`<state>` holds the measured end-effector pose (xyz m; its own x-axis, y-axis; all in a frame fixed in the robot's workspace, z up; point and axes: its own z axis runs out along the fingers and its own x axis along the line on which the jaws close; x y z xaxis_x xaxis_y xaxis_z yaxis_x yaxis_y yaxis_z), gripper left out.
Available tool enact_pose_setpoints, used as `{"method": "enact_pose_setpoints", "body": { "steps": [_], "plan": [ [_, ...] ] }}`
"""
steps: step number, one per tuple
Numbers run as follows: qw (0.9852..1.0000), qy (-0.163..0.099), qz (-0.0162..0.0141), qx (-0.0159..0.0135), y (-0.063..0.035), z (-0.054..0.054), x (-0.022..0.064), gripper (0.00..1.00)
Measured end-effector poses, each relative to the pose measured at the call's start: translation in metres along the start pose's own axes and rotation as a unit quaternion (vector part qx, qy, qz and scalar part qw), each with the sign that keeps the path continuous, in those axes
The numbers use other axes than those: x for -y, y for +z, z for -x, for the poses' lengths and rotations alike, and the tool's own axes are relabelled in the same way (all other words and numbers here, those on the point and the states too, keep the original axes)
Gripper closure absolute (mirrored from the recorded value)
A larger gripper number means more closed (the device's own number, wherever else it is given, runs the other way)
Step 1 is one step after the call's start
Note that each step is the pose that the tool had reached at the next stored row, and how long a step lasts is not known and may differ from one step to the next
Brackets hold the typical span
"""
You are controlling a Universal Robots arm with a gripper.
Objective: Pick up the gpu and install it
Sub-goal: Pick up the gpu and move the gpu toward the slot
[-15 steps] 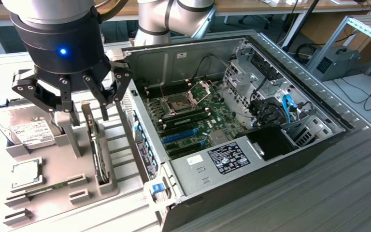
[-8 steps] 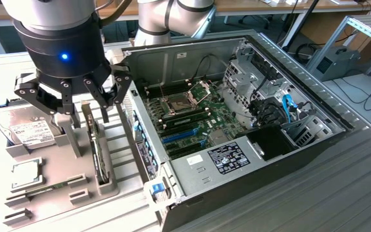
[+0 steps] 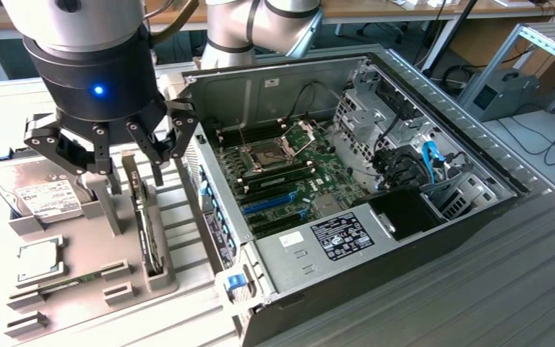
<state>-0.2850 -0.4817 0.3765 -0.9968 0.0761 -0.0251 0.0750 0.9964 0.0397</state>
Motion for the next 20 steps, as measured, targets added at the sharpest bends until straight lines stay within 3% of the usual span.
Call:
{"method": "enact_pose_setpoints", "body": {
  "steps": [20],
  "plan": [
    [1.0000,0.000,-0.0038,0.0003,0.0075,-0.0002,0.0003,0.52]
  ]
}}
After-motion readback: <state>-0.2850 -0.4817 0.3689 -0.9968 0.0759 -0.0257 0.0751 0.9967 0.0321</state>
